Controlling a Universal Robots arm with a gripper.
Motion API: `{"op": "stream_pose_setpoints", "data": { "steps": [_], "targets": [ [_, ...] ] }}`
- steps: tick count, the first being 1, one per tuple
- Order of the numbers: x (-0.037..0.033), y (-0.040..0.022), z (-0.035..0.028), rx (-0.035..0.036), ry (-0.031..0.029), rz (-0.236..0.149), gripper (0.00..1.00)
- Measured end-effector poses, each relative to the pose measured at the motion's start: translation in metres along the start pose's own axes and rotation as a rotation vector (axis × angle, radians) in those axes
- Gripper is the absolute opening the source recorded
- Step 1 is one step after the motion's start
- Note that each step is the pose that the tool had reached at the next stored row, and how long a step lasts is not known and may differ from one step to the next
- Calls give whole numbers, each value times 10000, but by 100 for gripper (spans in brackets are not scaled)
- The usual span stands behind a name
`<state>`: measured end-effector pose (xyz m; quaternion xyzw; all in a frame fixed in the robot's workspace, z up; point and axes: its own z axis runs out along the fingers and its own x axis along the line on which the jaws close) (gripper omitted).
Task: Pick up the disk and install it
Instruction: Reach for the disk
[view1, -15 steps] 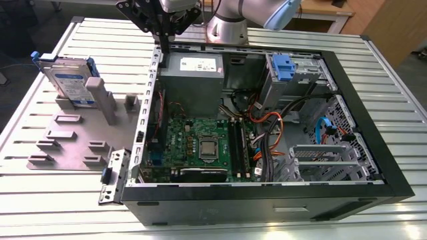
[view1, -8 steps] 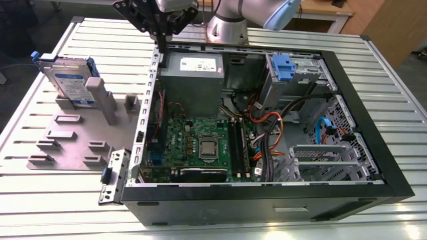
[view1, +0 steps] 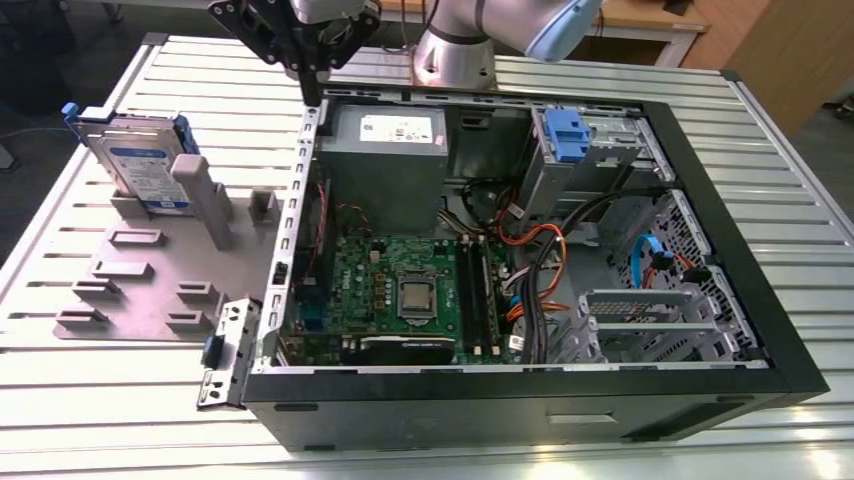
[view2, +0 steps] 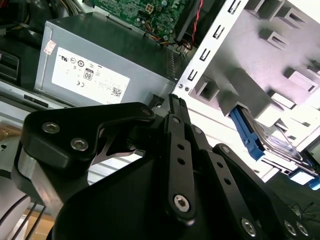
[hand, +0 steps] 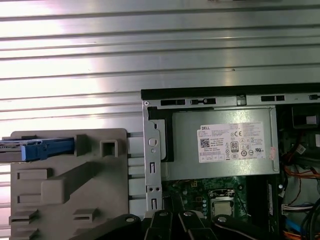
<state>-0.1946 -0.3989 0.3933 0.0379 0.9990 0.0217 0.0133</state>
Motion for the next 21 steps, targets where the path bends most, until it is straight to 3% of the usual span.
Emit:
{"op": "stream_pose_setpoints", "data": {
  "steps": [15, 21],
  "targets": [
    [44, -4, -1, 0, 0, 1, 11],
    [167, -13, -3, 1, 1, 0, 11]
  ]
}}
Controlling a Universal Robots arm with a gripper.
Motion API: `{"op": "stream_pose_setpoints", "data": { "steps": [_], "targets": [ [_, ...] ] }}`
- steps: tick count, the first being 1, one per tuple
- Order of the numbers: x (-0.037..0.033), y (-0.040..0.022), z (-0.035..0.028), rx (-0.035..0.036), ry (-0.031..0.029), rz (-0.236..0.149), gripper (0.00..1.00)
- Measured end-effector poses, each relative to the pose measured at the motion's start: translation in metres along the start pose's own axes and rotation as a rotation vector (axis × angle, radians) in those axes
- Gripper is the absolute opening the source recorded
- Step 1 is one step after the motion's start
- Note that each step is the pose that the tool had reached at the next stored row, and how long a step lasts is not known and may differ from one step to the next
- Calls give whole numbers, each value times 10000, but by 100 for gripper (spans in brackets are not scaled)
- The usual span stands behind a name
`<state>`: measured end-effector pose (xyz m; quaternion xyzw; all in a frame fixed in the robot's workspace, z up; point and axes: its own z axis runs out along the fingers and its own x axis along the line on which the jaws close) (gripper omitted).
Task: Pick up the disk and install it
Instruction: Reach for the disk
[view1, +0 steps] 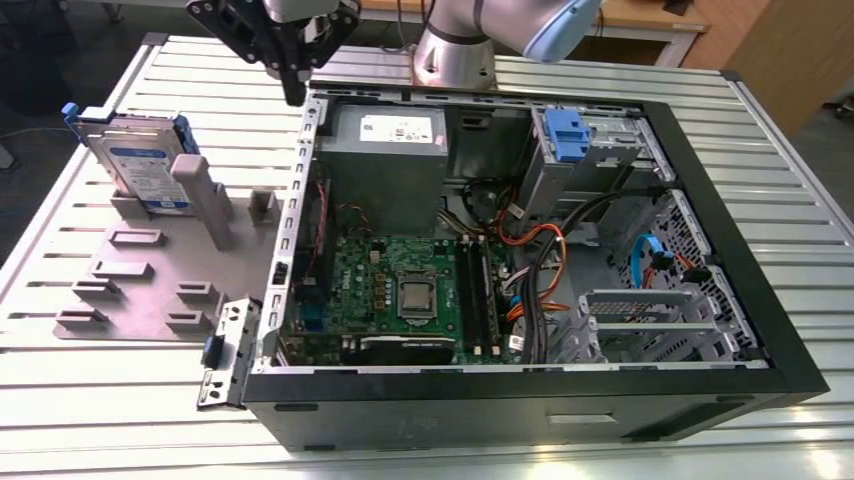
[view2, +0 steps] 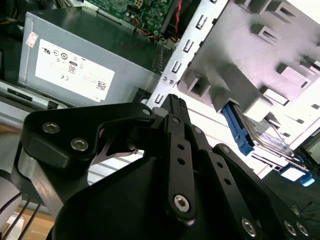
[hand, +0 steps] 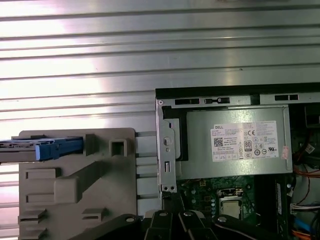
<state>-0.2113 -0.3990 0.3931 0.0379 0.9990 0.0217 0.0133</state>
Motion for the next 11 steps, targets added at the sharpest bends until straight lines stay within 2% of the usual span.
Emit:
{"op": "stream_pose_setpoints", "data": {
  "steps": [11],
  "targets": [
    [361, -28, 2, -1, -1, 1, 11]
  ]
}}
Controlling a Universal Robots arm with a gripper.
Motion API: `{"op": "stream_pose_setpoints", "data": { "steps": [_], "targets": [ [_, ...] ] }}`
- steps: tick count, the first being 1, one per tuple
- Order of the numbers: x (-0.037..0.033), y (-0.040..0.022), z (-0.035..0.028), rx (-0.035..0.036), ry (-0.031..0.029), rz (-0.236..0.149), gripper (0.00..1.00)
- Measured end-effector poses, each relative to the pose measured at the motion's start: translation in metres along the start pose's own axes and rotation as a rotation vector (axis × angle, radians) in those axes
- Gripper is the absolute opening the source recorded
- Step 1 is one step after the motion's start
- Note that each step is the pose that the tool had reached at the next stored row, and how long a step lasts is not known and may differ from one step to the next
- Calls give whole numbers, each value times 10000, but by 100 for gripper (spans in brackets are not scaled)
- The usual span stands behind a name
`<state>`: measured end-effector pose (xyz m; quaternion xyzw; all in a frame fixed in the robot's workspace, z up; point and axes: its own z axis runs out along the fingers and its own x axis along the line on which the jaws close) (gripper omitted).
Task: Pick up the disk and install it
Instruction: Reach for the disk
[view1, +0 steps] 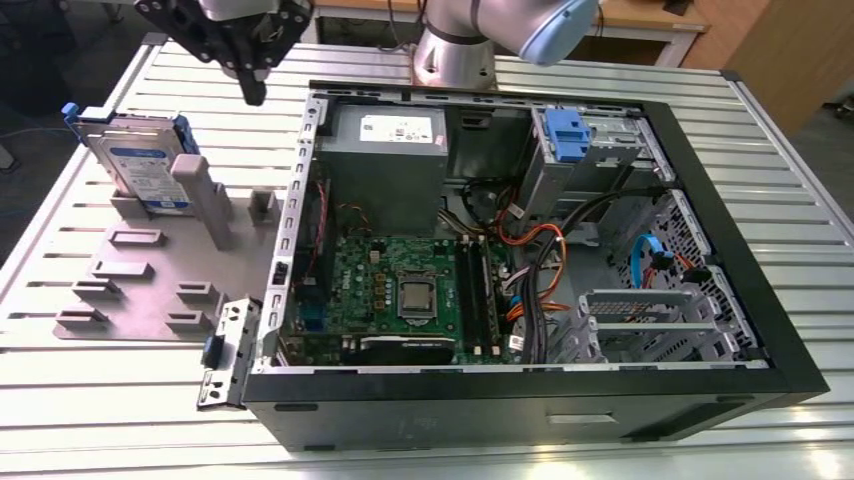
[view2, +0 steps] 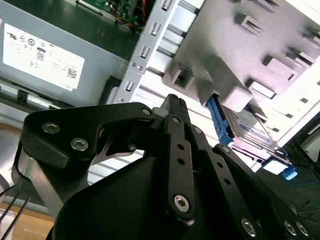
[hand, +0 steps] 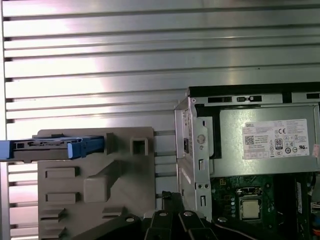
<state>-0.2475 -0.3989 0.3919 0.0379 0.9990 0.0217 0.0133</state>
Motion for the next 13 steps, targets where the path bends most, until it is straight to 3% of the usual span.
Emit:
{"op": "stream_pose_setpoints", "data": {
  "steps": [13],
  "targets": [
    [476, -36, -8, -1, -11, -1, 11]
  ]
}}
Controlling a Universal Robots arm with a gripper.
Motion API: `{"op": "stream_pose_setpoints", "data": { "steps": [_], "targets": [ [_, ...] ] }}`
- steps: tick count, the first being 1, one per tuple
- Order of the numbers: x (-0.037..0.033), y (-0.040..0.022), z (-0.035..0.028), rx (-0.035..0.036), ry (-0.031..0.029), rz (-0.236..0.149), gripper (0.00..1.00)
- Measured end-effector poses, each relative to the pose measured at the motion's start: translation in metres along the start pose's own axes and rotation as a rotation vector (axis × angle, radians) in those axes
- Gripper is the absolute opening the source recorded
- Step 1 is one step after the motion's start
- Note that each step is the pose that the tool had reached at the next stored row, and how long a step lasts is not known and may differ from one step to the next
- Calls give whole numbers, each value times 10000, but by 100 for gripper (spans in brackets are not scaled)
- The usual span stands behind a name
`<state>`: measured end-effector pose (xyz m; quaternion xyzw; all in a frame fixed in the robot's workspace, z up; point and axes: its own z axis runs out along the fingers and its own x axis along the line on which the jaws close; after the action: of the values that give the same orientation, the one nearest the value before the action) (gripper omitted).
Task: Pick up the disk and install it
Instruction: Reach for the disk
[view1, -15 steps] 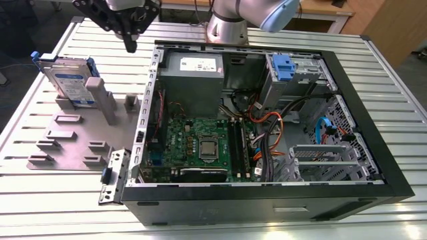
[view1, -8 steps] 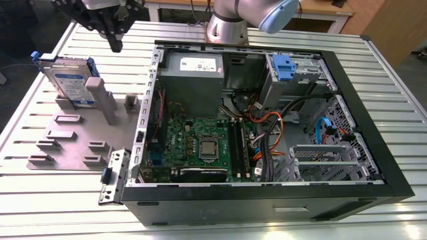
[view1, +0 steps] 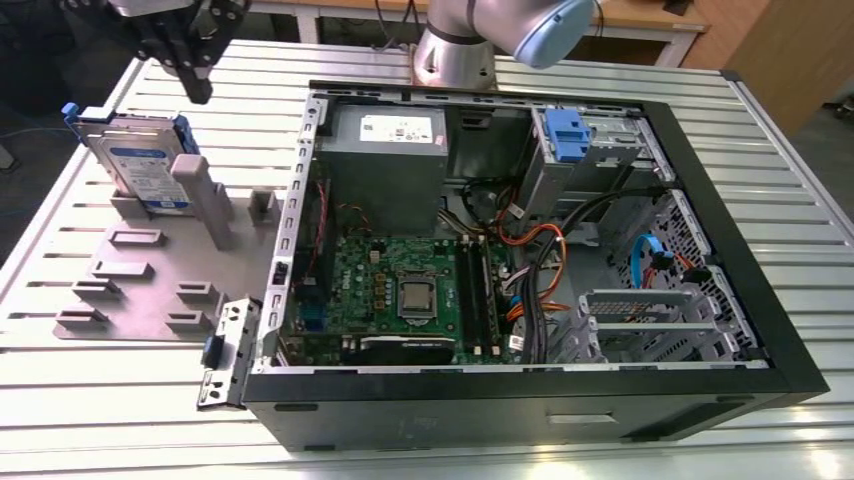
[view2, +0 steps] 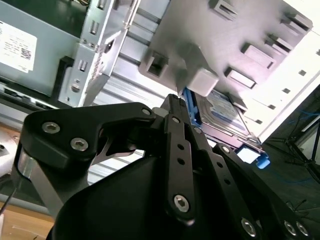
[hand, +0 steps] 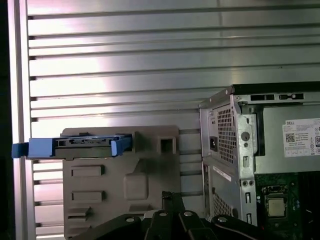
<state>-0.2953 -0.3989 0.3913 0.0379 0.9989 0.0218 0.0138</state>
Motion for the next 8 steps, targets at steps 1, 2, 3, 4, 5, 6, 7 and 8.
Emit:
{"op": "stream_pose_setpoints", "data": {
  "steps": [1, 2, 3, 4, 5, 6, 7, 8],
  "targets": [
    [34, -2, -1, 0, -1, -1, 11],
    [69, -5, -2, 2, -1, -1, 11],
    [106, -8, -3, 1, -4, -2, 11],
    [143, -11, -4, 0, -6, -1, 11],
    [178, -13, -4, 0, -9, 0, 11],
    [205, -15, -5, -1, -11, 0, 11],
    [216, -16, -5, -1, -12, 0, 11],
    [217, -16, -6, -1, -12, -1, 11]
  ]
}}
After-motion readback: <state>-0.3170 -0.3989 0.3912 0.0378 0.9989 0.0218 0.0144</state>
